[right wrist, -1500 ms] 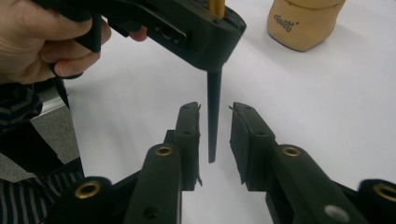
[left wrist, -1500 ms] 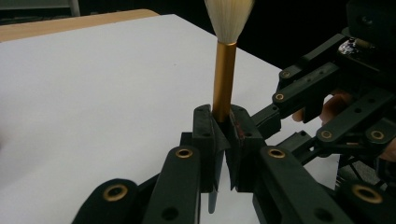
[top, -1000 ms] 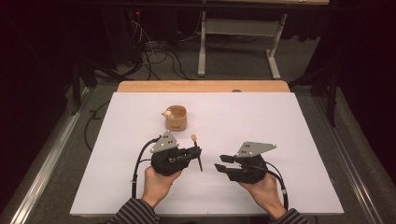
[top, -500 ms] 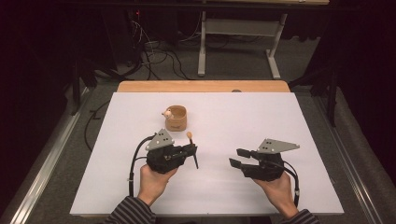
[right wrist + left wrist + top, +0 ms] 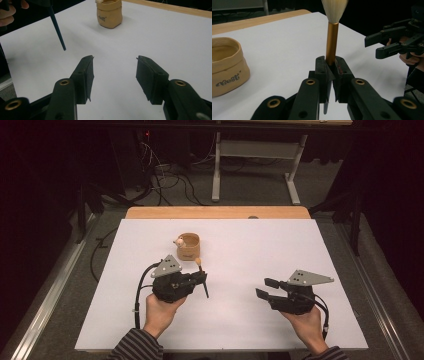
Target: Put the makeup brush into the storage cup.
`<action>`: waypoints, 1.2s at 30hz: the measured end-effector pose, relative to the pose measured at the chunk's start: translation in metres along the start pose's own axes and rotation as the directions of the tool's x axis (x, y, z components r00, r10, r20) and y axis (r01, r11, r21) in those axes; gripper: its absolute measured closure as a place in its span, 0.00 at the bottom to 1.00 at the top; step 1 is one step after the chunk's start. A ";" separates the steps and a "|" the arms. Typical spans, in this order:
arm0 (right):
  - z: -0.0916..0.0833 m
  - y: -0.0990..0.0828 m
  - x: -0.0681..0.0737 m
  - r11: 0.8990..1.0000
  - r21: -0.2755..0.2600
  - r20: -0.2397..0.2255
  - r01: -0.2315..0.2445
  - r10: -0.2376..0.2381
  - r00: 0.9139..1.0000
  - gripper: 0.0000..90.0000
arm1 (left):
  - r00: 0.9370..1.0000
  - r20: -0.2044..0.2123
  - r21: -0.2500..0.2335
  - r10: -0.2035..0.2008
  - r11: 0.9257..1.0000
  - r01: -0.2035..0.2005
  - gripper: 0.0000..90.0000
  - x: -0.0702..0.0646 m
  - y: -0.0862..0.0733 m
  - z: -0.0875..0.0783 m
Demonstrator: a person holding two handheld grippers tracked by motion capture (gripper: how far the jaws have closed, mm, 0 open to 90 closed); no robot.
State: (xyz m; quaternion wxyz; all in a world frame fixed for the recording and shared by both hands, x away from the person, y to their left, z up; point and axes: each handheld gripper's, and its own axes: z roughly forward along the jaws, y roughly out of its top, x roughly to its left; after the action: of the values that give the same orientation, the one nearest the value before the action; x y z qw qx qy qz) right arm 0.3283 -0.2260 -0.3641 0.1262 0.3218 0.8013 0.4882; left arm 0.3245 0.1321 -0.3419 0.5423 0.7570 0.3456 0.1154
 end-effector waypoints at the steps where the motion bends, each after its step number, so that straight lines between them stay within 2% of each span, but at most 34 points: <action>1: -0.001 -0.001 -0.001 1.000 -0.001 0.004 -0.001 0.001 1.000 0.55 | 1.000 -0.001 -0.001 -0.001 1.000 0.001 0.93 0.000 0.000 -0.001; 5: -0.004 -0.008 -0.006 1.000 -0.008 0.012 -0.010 0.010 1.000 0.53 | 1.000 -0.008 -0.003 -0.001 1.000 0.001 0.93 0.002 0.002 -0.003; 9: -0.006 -0.015 -0.009 1.000 -0.026 0.039 -0.001 0.002 0.999 0.53 | 1.000 -0.014 -0.001 -0.001 1.000 0.001 0.93 0.005 0.004 -0.005; 24: -0.006 -0.031 -0.019 0.998 -0.060 0.094 -0.008 0.014 0.996 0.53 | 0.999 -0.042 0.001 0.011 1.000 -0.011 0.93 0.013 0.013 -0.013; 36: -0.002 -0.036 -0.022 0.999 -0.049 0.125 -0.005 0.011 0.992 0.53 | 0.997 -0.073 -0.001 0.015 1.000 -0.015 0.93 0.021 0.021 -0.017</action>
State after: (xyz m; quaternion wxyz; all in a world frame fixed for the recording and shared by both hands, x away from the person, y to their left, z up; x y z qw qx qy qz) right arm 0.3298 -0.2527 -0.3964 0.1823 0.3519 0.7784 0.4869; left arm 0.3390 0.1549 -0.3212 0.5291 0.7545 0.3594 0.1471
